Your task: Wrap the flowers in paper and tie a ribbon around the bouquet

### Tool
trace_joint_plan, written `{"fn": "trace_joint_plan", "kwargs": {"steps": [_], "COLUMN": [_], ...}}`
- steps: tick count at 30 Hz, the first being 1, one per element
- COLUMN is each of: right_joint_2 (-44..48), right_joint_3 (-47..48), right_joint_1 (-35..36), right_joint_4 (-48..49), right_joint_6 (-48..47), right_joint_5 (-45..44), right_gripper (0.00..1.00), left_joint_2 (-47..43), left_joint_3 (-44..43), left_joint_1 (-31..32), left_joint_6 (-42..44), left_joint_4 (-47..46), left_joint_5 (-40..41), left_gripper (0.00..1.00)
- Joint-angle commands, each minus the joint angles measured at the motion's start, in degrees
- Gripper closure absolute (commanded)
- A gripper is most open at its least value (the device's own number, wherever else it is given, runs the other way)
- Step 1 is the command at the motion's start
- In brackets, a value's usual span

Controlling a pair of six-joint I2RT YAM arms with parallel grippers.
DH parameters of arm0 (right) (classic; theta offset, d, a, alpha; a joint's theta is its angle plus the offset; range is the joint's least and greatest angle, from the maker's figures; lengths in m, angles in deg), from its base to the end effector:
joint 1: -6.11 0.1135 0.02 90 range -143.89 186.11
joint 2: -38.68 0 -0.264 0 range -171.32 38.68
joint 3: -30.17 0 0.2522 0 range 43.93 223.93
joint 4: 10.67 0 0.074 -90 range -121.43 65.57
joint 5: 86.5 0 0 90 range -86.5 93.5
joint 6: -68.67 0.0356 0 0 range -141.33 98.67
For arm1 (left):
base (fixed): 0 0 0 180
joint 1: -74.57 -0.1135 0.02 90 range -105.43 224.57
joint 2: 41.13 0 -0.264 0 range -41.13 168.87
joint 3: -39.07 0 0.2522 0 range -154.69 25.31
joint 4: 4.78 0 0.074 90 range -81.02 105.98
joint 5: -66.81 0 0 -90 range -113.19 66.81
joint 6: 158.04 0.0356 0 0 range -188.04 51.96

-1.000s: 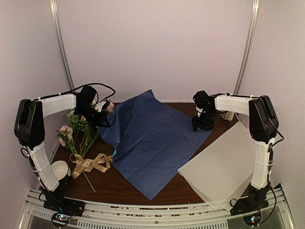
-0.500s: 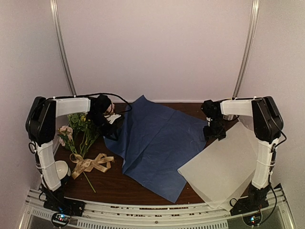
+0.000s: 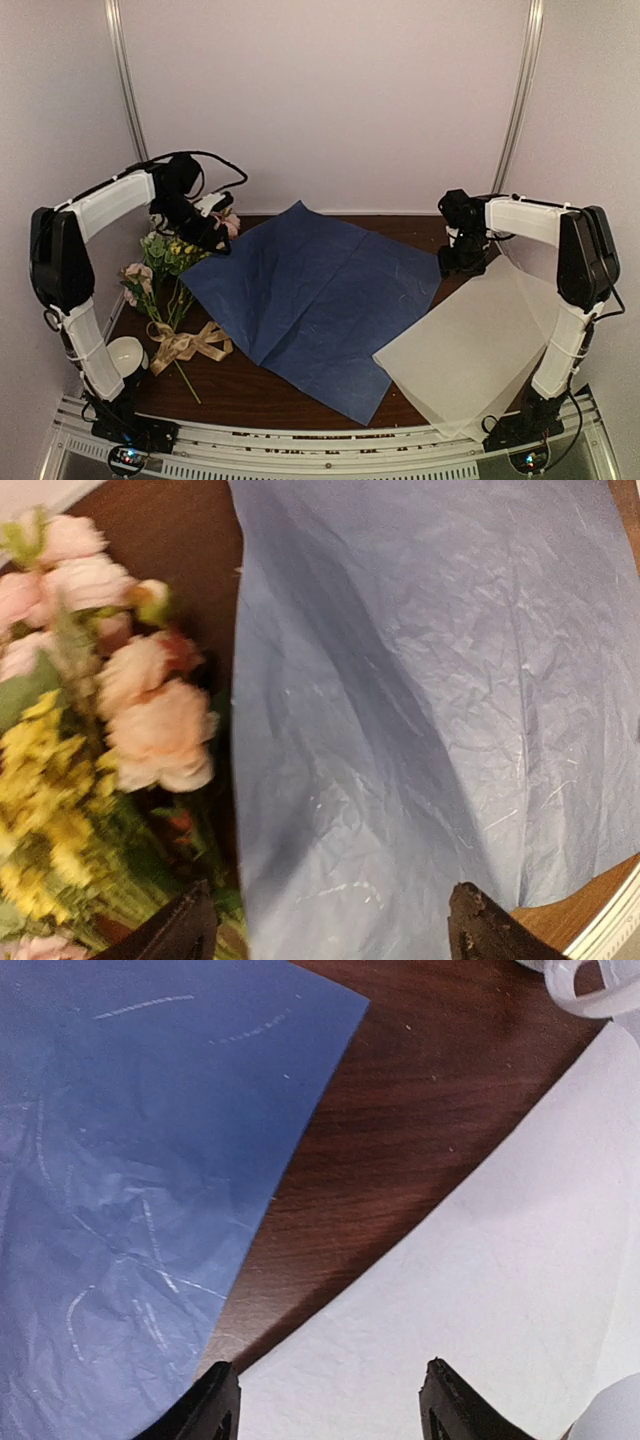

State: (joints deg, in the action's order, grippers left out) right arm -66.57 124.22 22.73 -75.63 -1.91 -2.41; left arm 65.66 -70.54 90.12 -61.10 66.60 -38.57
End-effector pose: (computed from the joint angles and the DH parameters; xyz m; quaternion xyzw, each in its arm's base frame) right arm 0.3489 0.1003 0.2130 0.0304 0.9909 -0.0114 0.1303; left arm 0.3710 -0.1130 0.2778 0.2143 0.9502 -0.1449 0.1739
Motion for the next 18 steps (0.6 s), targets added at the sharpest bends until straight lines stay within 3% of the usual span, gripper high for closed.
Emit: {"fn": "trace_joint_plan", "kwargs": {"steps": [1,5,10,18], "right_joint_2": [2.11,2.68,2.20,2.09], "right_joint_3": [3.47,4.61,4.87,2.92], "right_joint_1": [1.56,2.89,3.35,3.50], "right_joint_4": [1.92,2.07,2.42,3.27], "right_joint_6": [-1.50,-2.34,-3.35,-4.32], "right_joint_5": [6.42,7.56,9.58,10.31], "right_gripper": [0.39,0.39,0.39,0.39], "left_joint_2": [-8.27,-12.34,-9.69,-1.92], "left_joint_3": [4.79,12.98,17.79,17.25], "left_joint_1": [-11.31,-20.25,-22.47,-22.47], "left_joint_6": [-6.98,-13.19,-17.23,-19.34], "left_joint_4": [-1.60,-6.56,-11.53,-13.25], "left_joint_5": [0.39,1.87,4.13,12.94], "left_gripper": [0.21,0.37,0.56,0.55]}}
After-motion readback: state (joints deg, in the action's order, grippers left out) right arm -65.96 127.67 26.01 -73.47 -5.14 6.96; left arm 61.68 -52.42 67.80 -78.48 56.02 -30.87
